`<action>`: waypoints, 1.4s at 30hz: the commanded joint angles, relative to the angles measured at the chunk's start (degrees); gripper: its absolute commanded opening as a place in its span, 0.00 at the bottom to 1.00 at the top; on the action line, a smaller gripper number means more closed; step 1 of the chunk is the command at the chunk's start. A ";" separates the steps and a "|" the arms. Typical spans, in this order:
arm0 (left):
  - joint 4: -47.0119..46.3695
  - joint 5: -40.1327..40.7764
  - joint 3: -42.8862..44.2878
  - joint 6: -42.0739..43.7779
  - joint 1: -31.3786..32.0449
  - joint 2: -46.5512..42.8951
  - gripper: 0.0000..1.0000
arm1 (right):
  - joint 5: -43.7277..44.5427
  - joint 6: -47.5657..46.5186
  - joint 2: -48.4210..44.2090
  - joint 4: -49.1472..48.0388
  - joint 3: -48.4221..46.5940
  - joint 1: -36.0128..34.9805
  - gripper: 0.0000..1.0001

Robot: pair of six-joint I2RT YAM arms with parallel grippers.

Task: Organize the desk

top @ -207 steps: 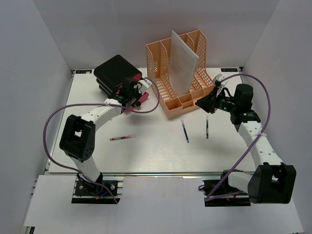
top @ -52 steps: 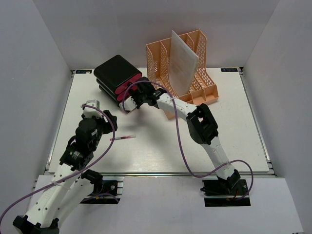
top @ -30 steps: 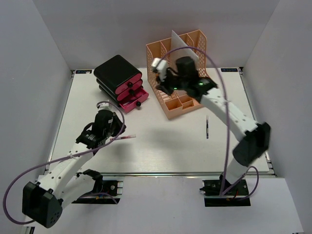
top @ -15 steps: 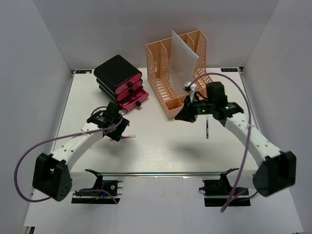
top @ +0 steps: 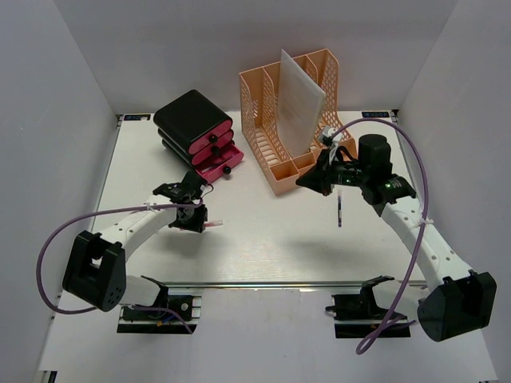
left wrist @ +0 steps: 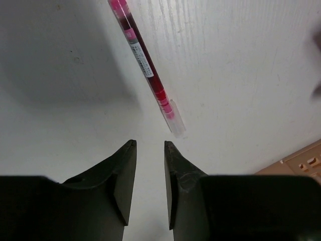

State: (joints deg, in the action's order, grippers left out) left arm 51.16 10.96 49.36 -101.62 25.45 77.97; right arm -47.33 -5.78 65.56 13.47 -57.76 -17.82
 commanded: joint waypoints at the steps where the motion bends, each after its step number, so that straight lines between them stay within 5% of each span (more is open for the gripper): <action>1: 2.01 2.04 1.96 -4.55 -0.23 1.47 0.39 | -1.54 0.60 -1.57 -2.75 0.28 0.60 0.00; 16: 0.70 2.75 6.97 -5.87 -2.51 10.88 0.52 | -1.98 0.07 -2.01 -3.02 0.72 2.71 0.00; 42: -1.14 0.20 3.20 -4.99 -6.20 16.59 0.46 | -2.68 0.16 -2.98 -3.63 1.16 5.61 0.00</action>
State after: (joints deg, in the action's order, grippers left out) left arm 50.78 10.83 53.82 -106.26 19.62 94.11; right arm -48.62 -5.72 64.10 11.86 -57.19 -12.64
